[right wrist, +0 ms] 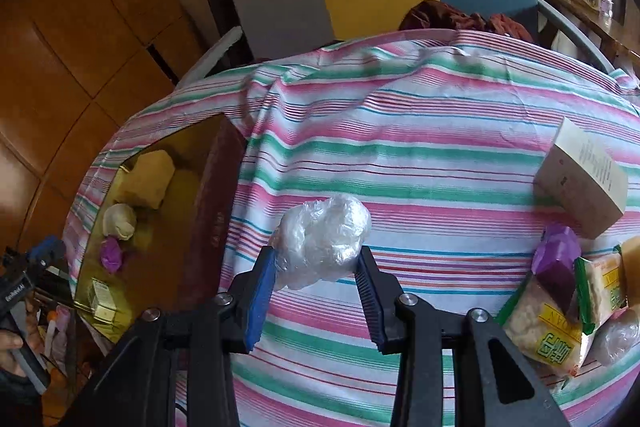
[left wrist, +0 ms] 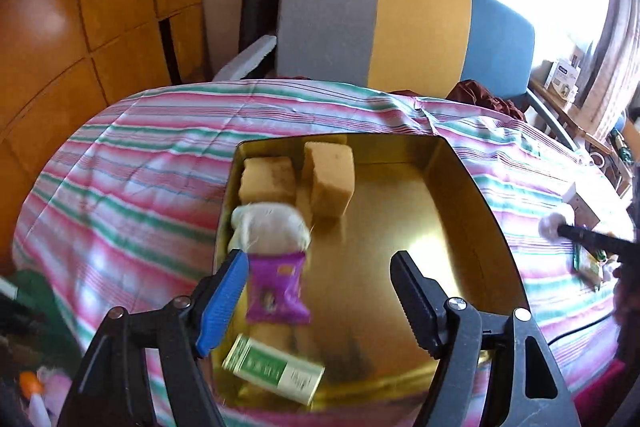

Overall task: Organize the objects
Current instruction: 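Carry the clear plastic bundle into the tray and open the right gripper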

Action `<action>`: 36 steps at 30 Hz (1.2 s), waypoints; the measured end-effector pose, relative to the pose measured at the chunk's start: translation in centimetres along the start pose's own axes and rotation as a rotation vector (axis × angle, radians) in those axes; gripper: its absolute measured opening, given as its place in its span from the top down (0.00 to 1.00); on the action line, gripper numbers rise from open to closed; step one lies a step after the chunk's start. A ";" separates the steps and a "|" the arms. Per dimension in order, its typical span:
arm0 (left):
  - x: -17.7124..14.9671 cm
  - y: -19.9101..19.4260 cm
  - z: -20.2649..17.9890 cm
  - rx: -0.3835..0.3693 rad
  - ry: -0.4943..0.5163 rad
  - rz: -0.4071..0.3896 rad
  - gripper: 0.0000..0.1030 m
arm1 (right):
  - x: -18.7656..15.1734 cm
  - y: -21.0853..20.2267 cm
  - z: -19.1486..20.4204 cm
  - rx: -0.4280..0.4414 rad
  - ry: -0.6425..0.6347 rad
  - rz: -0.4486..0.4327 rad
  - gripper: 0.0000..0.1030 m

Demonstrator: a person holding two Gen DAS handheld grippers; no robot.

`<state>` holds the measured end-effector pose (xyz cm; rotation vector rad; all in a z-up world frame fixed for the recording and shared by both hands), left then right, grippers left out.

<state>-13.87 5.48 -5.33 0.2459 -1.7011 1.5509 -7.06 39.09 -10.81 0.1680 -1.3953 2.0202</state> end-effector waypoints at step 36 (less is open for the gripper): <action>-7.0 -1.2 6.1 0.050 -0.156 0.011 0.26 | -6.1 14.8 23.9 0.121 -0.248 0.300 0.43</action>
Point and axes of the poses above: each gripper's, at about its wrist camera, not at the fingertips, and y roughly the way its jaws point, z to its left, x to its top, the point moved 10 cm from there along y, roughly the way its jaws point, and after that the axes turned 11 degrees about y, right-handed, at the moved point
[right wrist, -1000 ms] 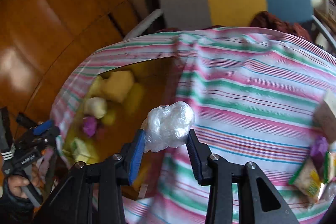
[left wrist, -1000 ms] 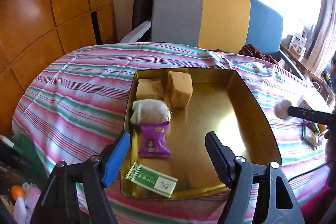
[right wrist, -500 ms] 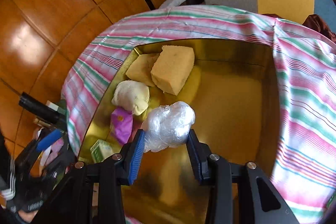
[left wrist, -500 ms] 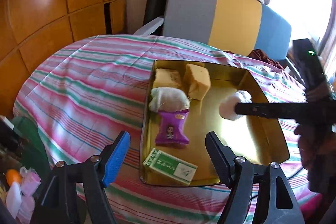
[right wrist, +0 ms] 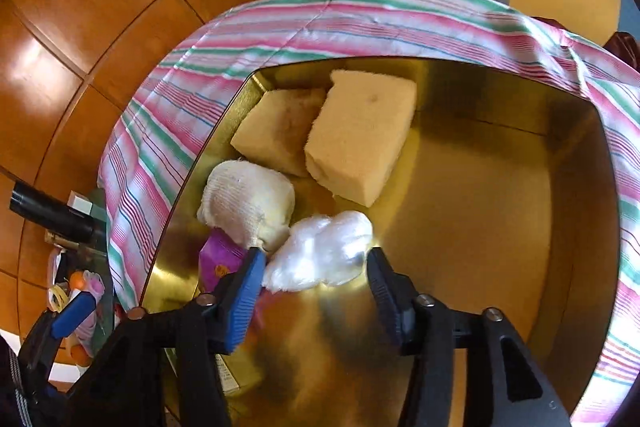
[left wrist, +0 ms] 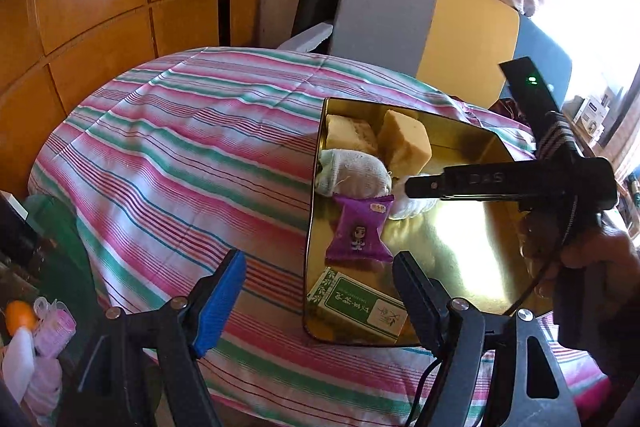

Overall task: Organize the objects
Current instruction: 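Carry the clear plastic bundle into the tray and open the right gripper, then move both grippers back toward the remaining items on the table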

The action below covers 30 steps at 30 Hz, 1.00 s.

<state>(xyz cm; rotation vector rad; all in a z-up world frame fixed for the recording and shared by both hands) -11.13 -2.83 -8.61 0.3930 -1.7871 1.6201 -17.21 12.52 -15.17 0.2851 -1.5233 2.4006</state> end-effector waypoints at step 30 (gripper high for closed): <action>2.7 -2.5 -8.9 -0.041 0.234 -0.077 0.24 | -8.6 -21.4 -18.7 -0.148 0.273 -0.334 0.40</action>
Point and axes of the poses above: each gripper's, at about its wrist camera, not at the fingertips, and y roughly the way its jaws point, z to its left, x to its top, the point moved 10 cm from there along y, roughly the way its jaws point, and after that the axes turned 11 degrees about y, right-handed, at the moved point
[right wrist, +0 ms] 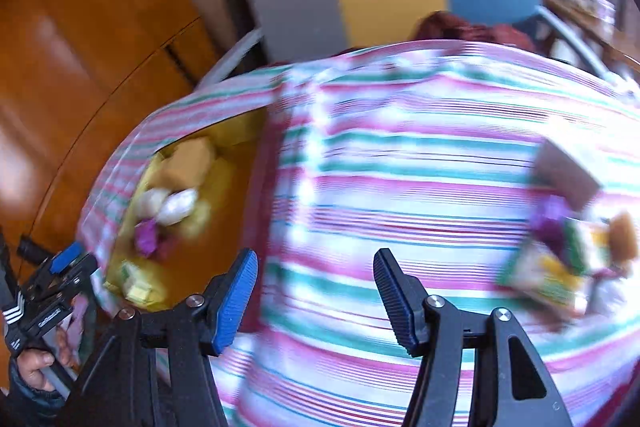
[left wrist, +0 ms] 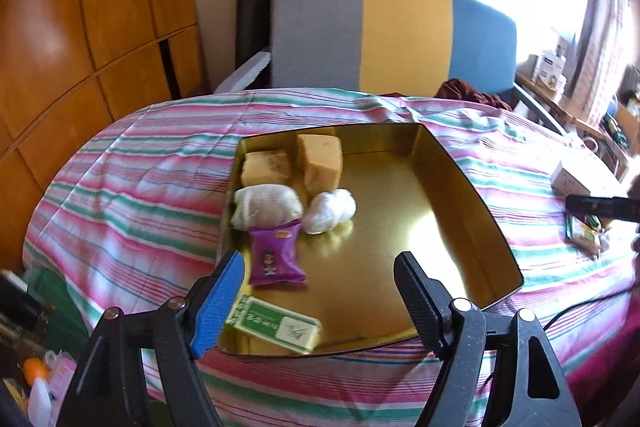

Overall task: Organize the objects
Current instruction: 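Move both grippers back toward the remaining items on the table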

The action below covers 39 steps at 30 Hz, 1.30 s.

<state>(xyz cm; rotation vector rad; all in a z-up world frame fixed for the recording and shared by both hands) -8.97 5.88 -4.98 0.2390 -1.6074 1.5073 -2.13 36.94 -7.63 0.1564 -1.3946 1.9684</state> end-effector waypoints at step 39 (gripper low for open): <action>6.1 6.3 -43.4 -0.591 0.912 -0.074 0.24 | 1.1 -9.8 -23.2 0.182 0.775 -0.371 0.32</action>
Point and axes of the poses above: each gripper's, at about its wrist camera, not at the fingertips, and y roughly the way its jaws point, z to its left, x to its top, the point moved 10 cm from there along y, roughly the way its jaws point, and after that the axes turned 11 degrees about y, right-handed, at the moved point
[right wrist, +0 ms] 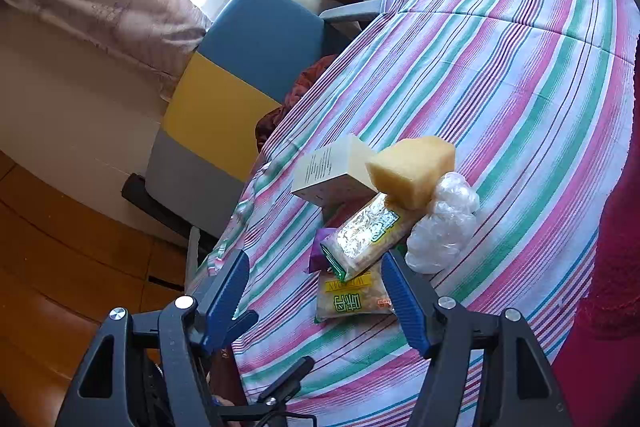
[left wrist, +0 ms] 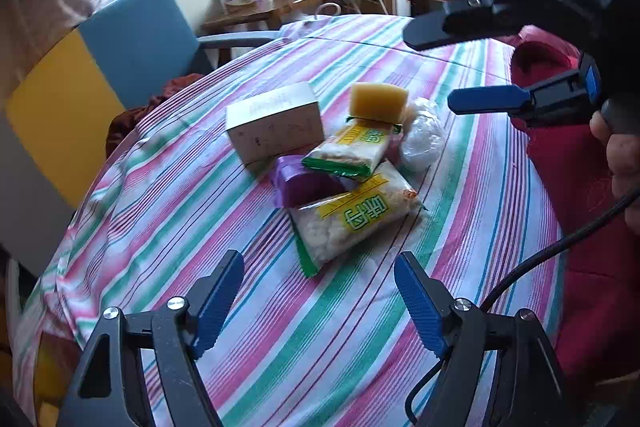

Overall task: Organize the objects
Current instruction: 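Move both grippers back toward the remaining items on the table, then grasp the WEIDAN snack packet with the left gripper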

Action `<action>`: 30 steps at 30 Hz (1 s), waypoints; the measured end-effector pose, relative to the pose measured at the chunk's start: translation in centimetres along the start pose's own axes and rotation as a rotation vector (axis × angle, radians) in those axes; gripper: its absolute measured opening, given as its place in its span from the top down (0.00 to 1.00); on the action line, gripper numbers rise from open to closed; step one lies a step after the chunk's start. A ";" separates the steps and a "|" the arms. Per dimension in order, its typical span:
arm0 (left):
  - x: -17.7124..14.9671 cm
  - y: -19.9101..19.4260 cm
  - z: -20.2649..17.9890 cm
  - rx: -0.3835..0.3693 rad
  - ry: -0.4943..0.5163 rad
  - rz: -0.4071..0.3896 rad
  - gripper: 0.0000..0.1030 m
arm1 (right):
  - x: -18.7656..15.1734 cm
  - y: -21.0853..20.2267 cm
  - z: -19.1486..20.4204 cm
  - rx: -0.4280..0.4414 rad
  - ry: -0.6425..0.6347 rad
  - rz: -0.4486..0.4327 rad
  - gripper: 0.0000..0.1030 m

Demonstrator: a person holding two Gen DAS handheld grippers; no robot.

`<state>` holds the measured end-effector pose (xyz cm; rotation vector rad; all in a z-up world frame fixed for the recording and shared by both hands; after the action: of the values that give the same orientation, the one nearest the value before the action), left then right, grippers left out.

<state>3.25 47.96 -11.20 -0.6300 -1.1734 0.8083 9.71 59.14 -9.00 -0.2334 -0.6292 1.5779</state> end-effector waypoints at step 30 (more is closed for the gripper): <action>-5.3 0.9 -1.7 -0.166 -0.139 0.063 0.63 | 0.0 0.1 -0.6 0.003 0.042 0.015 0.32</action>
<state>3.81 44.11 -15.24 -0.7599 -1.3625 0.8243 9.93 59.26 -9.50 -0.2692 -0.5937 1.5845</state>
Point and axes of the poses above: each gripper's, at about its wrist camera, not at the fingertips, and y roughly the way its jaws point, z to its left, x to its top, the point moved 10 cm from there along y, roughly the way its jaws point, and after that the axes turned 11 degrees about y, right-handed, at the moved point
